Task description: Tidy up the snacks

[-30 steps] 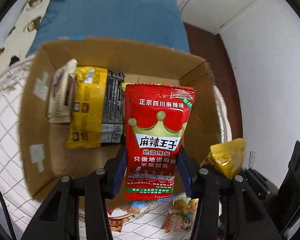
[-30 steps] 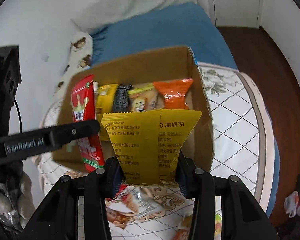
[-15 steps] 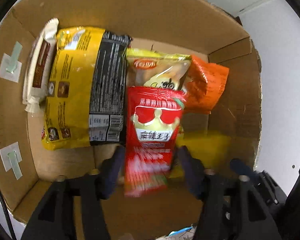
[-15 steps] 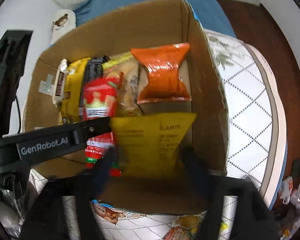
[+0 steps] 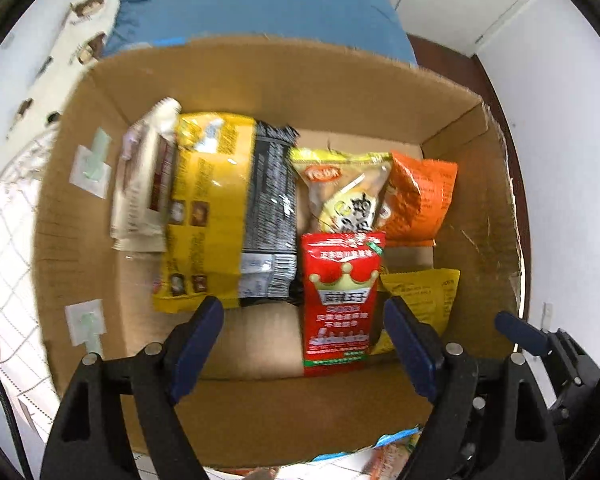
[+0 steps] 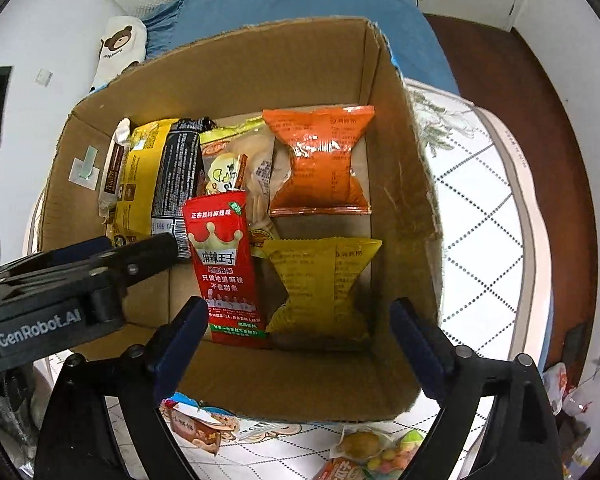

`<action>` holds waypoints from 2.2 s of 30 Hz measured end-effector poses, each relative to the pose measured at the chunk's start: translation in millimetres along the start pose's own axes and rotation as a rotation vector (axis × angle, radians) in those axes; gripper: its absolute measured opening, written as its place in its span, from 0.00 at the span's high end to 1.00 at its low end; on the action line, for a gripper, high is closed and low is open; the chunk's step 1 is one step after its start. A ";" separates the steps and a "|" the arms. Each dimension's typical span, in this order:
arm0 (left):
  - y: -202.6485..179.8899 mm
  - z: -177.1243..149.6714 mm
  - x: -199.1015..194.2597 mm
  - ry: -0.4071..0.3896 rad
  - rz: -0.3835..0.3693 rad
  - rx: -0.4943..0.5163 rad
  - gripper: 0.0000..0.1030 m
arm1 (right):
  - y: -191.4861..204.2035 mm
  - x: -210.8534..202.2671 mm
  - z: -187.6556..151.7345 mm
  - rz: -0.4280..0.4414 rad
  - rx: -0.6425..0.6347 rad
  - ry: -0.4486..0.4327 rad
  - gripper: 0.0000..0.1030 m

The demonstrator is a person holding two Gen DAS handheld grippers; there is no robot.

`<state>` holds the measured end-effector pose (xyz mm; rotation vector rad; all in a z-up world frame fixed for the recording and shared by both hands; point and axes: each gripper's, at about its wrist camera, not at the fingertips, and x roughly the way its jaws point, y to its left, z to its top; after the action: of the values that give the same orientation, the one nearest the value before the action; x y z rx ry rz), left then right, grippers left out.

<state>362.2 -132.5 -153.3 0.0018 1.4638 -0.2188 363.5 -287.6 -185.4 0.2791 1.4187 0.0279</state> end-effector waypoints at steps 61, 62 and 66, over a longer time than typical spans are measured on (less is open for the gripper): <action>131.9 -259.6 127.1 0.404 -0.425 -0.763 0.22 | -90.6 12.5 -263.2 0.068 0.329 0.021 0.34; 131.1 -259.9 130.6 0.407 -0.432 -0.783 0.22 | -87.4 13.9 -261.8 0.069 0.320 0.025 0.34; 133.9 -263.9 136.3 0.375 -0.412 -0.831 0.30 | -62.9 15.1 -251.5 0.054 0.236 0.028 0.33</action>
<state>134.5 14.3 -334.4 -0.9810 1.8256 0.0786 111.0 -301.6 -244.6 0.5135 1.4428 -0.0928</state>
